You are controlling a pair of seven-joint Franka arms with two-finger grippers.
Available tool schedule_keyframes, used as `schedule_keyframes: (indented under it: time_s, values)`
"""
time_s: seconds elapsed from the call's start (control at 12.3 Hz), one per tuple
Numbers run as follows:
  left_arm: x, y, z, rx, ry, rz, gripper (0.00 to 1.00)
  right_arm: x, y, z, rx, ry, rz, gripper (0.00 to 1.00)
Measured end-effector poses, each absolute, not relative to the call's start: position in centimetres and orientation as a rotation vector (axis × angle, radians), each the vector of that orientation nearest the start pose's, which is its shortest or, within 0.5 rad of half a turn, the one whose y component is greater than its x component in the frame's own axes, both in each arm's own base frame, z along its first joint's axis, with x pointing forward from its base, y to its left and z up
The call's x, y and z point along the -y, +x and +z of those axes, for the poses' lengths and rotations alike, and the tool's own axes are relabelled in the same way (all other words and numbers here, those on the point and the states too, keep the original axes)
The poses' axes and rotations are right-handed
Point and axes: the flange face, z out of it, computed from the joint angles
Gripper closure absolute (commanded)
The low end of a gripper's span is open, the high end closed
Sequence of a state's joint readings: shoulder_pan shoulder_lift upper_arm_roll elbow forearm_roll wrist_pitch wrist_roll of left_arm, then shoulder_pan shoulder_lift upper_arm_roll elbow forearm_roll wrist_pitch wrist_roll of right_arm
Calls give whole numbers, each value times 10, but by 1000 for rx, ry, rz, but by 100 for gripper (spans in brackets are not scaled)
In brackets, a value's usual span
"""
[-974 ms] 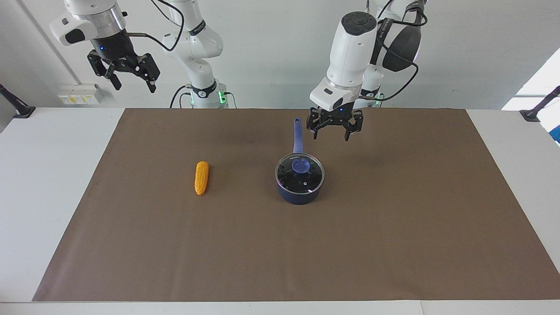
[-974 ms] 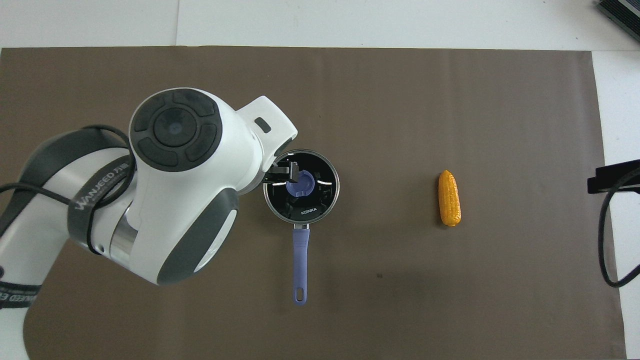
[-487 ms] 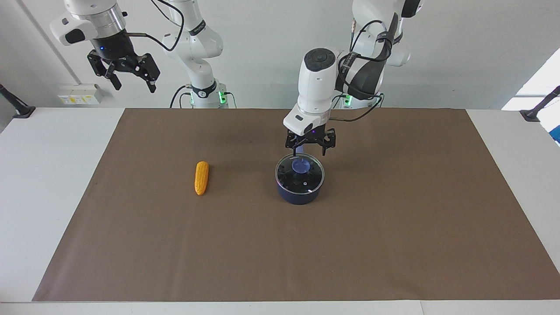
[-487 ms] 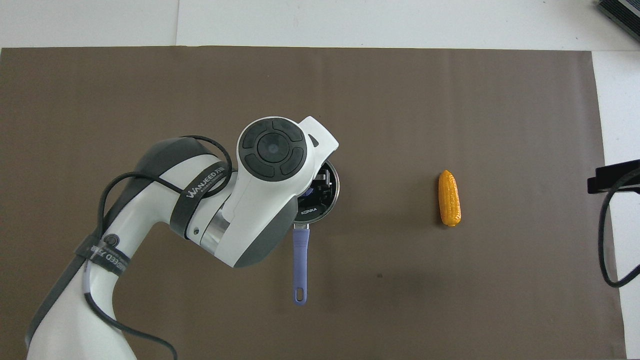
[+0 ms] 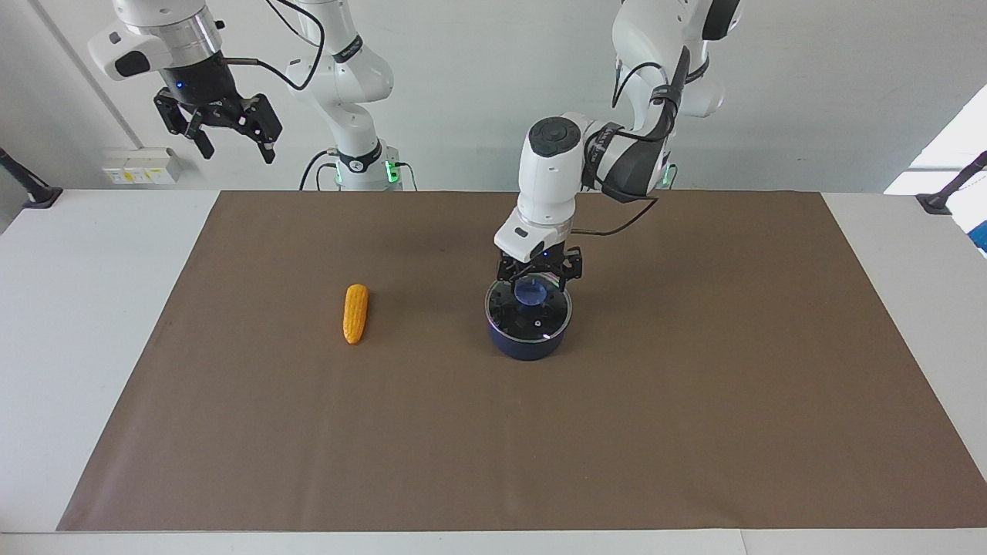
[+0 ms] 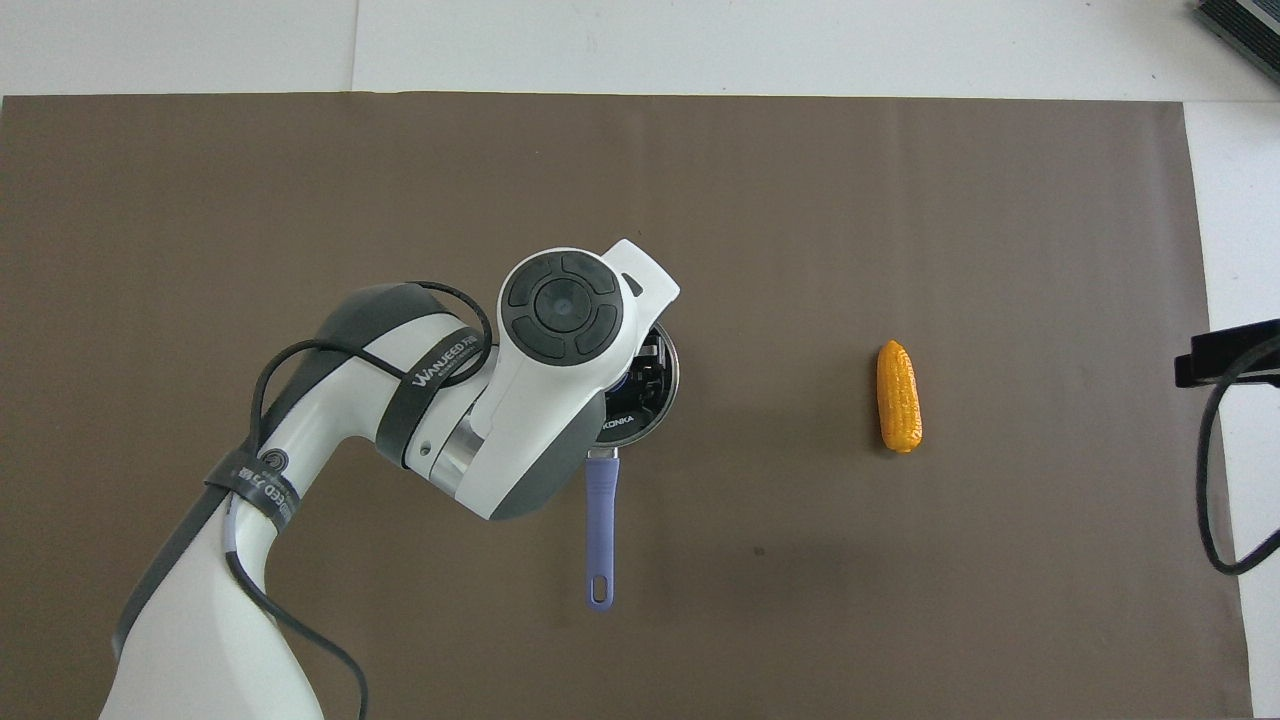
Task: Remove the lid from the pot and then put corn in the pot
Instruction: 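Close the left gripper on the blue knob of the glass lid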
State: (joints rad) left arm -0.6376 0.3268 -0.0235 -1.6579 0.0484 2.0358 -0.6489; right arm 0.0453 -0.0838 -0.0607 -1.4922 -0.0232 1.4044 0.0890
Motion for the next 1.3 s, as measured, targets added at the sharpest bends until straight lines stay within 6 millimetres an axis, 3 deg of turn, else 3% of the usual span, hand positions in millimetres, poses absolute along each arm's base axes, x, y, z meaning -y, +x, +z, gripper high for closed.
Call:
schedule_keyframes:
  time_s: [0.65,0.73,0.81,0.89,0.97,1.22,1.3]
  values:
    - [402,520,414,1,-3148,-104,0,12,508,691,-170,-3155,6,0]
    - [403,519,413,0,-3148,-102,7,12,508,691,-170,-3155,6,0]
    - [404,518,412,0,-3147,-100,28,12,508,691,-170,-3155,6,0]
    - [405,517,412,4,-3147,-99,59,12,508,690,-170,-3155,8,0]
    - [405,517,412,15,-3148,-98,75,12,508,690,-170,-3155,10,0]
    - [407,516,412,23,-3154,-106,100,12,508,689,-170,-3155,12,0]
    - [407,516,412,24,-3154,-106,100,12,508,690,-170,-3155,11,0]
